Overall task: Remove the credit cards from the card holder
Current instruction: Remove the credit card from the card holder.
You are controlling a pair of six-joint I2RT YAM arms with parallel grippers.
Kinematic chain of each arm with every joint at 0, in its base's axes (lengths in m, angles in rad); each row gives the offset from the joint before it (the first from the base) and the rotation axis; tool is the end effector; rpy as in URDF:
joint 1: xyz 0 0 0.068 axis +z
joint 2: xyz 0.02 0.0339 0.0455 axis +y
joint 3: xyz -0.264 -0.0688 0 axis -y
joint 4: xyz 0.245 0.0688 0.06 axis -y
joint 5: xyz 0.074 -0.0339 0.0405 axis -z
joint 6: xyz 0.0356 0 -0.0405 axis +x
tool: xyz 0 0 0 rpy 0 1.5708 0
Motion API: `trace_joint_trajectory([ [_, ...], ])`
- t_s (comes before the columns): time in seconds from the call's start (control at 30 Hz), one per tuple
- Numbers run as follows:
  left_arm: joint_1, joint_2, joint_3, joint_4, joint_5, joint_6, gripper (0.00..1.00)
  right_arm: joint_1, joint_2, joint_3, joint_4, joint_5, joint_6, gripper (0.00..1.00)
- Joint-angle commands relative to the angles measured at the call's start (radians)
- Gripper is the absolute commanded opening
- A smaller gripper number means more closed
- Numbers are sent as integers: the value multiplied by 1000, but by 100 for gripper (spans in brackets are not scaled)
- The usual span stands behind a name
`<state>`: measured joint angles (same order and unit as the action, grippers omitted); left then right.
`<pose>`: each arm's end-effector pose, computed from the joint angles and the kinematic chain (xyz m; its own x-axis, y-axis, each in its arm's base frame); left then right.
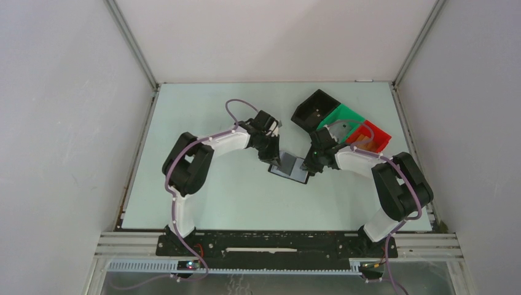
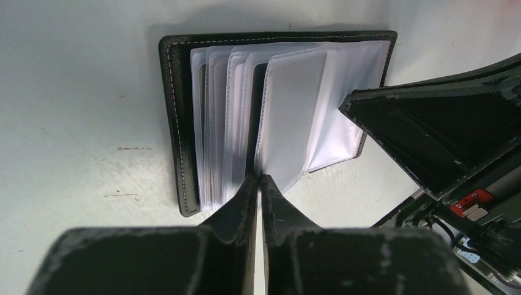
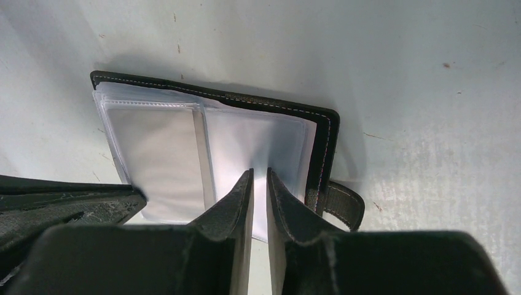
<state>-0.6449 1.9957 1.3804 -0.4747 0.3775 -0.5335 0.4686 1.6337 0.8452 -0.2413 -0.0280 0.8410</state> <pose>0.3222 -0.2588 0.1667 -0.9635 0.1332 -0.2320 0.2381 0.8225 -0.5166 0.2746 0.1401 0.1516 -0.8560 0.4017 -0.3255 0.2604 0.8788 0.3998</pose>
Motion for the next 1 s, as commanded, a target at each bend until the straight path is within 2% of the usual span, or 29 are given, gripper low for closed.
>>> trace_joint_trajectory([
  [0.0, -22, -53, 41, 32, 43, -15, 5, 10, 23, 4, -23, 28, 7, 21],
  [0.07, -23, -55, 38, 31, 46, -14, 0, 12, 24, 5, -23, 28, 7, 21],
  [0.37, -32, -116, 42, -8, 41, 14, 0, 13, 15, 5, -31, 28, 6, 21],
  [0.7, -35, -97, 67, -47, 83, 68, 0, 10, -82, 5, -72, 69, 1, 24],
  [0.83, -39, -91, 73, -46, 94, 70, 10, 12, -142, -16, -34, 70, 0, 27],
  [0.97, -41, -92, 72, -36, 100, 66, 10, 11, -158, -20, 19, 16, 2, 28],
])
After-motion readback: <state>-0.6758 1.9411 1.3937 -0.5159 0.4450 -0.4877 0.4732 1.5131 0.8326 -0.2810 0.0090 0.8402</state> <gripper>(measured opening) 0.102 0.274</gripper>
